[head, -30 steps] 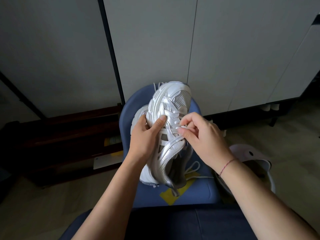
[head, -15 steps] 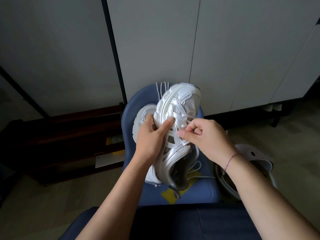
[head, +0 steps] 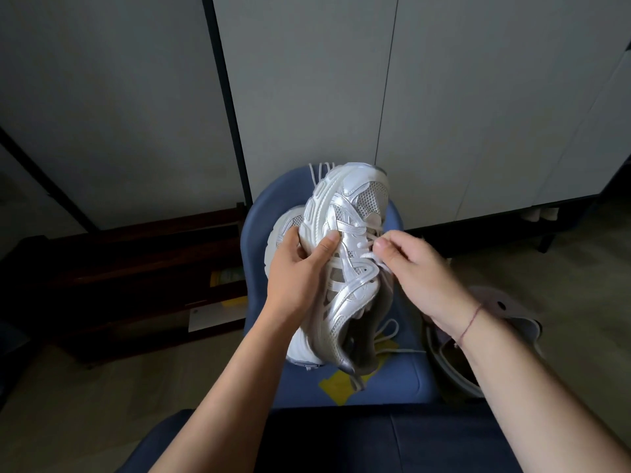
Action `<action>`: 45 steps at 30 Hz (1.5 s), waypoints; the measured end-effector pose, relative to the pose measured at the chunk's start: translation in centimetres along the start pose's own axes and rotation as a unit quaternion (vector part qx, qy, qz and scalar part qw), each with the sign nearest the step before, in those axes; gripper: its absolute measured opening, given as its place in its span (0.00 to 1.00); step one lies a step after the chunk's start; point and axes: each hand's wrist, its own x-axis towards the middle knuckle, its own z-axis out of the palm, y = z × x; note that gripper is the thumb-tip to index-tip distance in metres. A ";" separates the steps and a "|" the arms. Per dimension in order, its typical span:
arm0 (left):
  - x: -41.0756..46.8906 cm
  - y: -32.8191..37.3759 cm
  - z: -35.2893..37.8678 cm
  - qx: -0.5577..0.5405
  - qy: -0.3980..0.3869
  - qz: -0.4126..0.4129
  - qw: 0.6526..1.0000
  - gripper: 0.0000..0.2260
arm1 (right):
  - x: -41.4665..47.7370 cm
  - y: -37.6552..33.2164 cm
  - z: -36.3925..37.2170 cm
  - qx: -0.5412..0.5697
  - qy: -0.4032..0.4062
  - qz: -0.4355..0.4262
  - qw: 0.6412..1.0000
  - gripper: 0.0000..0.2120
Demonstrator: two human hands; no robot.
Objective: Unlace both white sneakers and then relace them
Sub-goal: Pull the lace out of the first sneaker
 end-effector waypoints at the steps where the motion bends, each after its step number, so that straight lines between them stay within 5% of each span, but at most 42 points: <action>1: 0.0 0.0 0.2 0.004 0.001 0.004 1.000 0.14 | 0.0 -0.1 0.1 -0.107 0.031 -0.022 0.994 0.18; 4: -0.2 -0.1 0.7 0.016 -0.004 0.020 1.000 0.23 | -0.1 -1.1 0.0 -0.240 0.107 -0.078 0.962 0.20; 7: -0.2 0.0 0.6 0.012 -0.014 0.016 1.000 0.21 | 0.2 -1.0 -0.2 -0.157 0.044 -0.077 0.984 0.17; 9: -0.2 0.2 0.4 -0.019 -0.024 0.000 1.000 0.15 | 0.2 -1.0 -0.5 0.150 0.008 -0.030 0.988 0.13; 11: -0.2 0.4 0.4 -0.064 -0.033 -0.019 0.997 0.13 | 0.4 -1.4 -0.9 0.507 -0.030 0.053 0.860 0.12; 12: -0.2 0.4 0.4 -0.076 -0.035 -0.023 0.996 0.14 | 0.3 -1.6 -1.2 0.575 -0.039 0.079 0.813 0.13; 13: -0.2 0.4 0.4 -0.078 -0.035 -0.026 0.996 0.14 | 0.4 -1.7 -1.4 0.581 -0.036 0.105 0.806 0.13; 15: -0.2 0.2 0.5 -0.064 -0.028 -0.028 0.997 0.14 | 0.5 -1.5 -1.5 0.467 0.005 0.116 0.877 0.14; 17: -0.2 -0.2 0.5 -0.046 -0.028 -0.026 0.998 0.16 | 0.2 -1.0 -1.2 0.192 0.057 0.051 0.978 0.20; 18: -0.2 -0.4 0.6 -0.034 -0.026 -0.025 0.999 0.18 | 0.0 -0.7 -1.1 0.059 0.073 0.010 0.996 0.24; 23: -0.2 -0.6 1.1 0.001 -0.027 -0.013 1.000 0.22 | 0.2 -0.4 -0.2 -0.305 0.149 -0.136 0.931 0.19; 25: -0.3 -0.5 1.0 -0.001 -0.029 -0.015 0.999 0.22 | 0.2 -0.2 -0.1 -0.264 0.113 -0.144 0.947 0.15; 28: -0.1 -0.5 0.6 -0.019 -0.029 -0.026 0.999 0.18 | 0.2 -0.9 -0.9 0.092 0.039 -0.096 0.990 0.12; 30: 0.0 -0.3 0.3 -0.044 -0.016 -0.037 0.998 0.15 | 0.8 -0.9 -2.0 0.382 0.089 -0.021 0.920 0.12; 32: 0.1 -0.2 0.0 -0.056 -0.005 -0.042 0.998 0.14 | 1.5 -0.1 -3.1 0.469 0.169 0.070 0.864 0.13; 35: 0.1 -0.3 0.0 -0.049 0.001 -0.046 0.998 0.13 | 1.3 1.4 -3.2 0.180 0.182 0.063 0.965 0.11; 37: 0.1 -0.4 0.1 -0.041 0.003 -0.044 0.998 0.13 | 0.9 1.3 -2.6 0.042 0.152 -0.026 0.987 0.07; 42: -0.2 0.0 0.5 -0.026 -0.007 -0.026 0.999 0.12 | 0.2 -0.1 -0.2 -0.234 0.124 -0.150 0.952 0.15; 45: -0.3 -0.1 0.4 -0.023 -0.012 -0.023 0.999 0.12 | 0.4 0.1 0.3 -0.278 0.130 -0.170 0.936 0.15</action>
